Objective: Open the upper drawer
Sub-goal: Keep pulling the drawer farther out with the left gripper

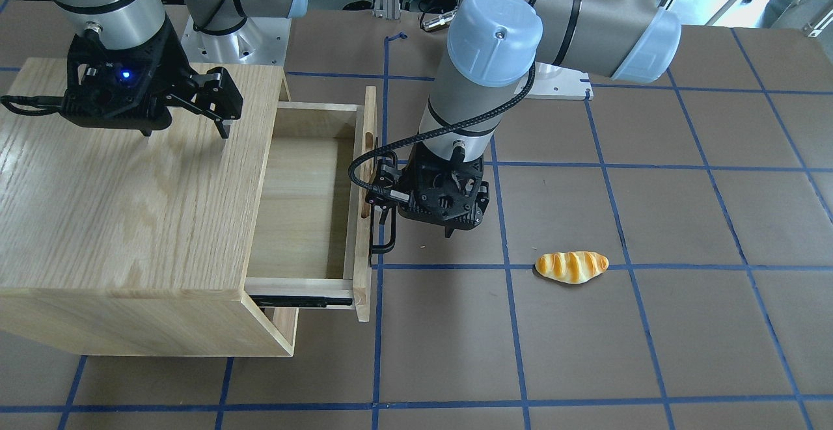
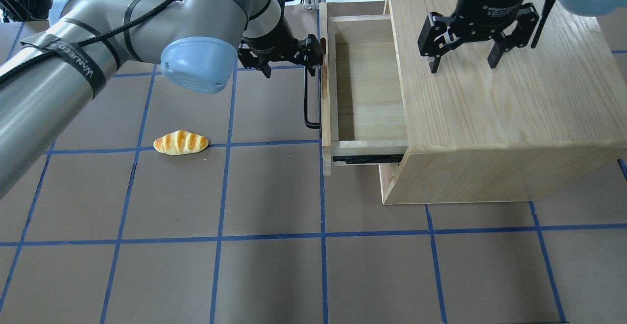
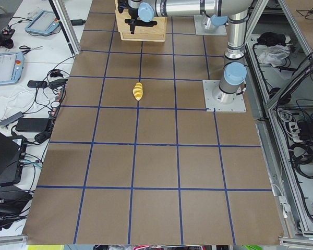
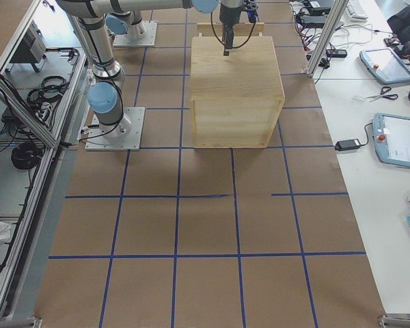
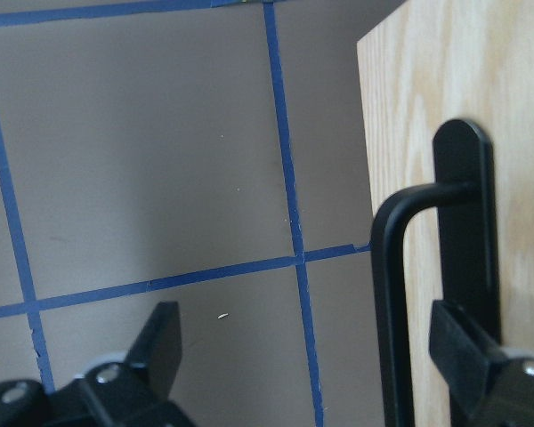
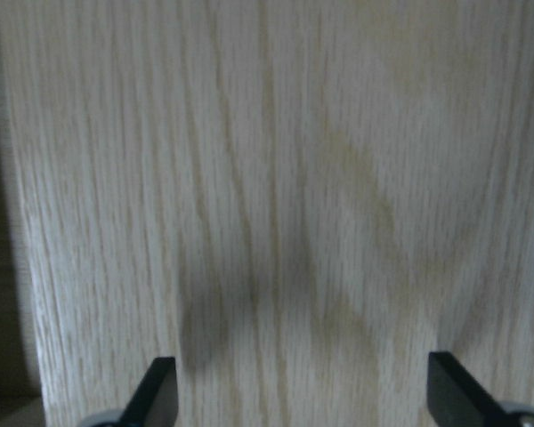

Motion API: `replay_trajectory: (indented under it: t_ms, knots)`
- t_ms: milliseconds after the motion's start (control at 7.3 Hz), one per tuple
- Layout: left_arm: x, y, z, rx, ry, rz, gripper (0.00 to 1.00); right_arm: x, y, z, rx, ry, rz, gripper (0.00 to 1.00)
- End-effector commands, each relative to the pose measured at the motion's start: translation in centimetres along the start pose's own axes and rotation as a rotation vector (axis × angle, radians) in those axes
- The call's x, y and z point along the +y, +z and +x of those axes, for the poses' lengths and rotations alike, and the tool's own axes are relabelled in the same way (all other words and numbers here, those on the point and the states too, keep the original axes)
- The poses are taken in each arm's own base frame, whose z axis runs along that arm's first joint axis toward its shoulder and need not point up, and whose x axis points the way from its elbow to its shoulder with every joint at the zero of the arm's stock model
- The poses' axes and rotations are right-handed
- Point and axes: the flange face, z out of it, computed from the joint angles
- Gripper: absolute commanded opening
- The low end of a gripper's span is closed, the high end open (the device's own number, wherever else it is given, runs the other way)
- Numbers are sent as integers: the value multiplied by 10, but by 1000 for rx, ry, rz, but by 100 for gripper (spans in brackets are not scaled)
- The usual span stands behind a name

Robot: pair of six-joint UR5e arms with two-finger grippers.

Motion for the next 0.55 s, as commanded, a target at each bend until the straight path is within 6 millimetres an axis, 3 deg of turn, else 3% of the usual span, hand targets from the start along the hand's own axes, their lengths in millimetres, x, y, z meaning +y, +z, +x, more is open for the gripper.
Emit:
replay_trajectory:
  t_ms: [0,411]
  knots:
    - [-1,0,-2,-9,10,2,100,0,1,0,0,0,-1,100]
    - [-2,0,-4,-21,32,5,100,0,1,0,0,-2,-1,100]
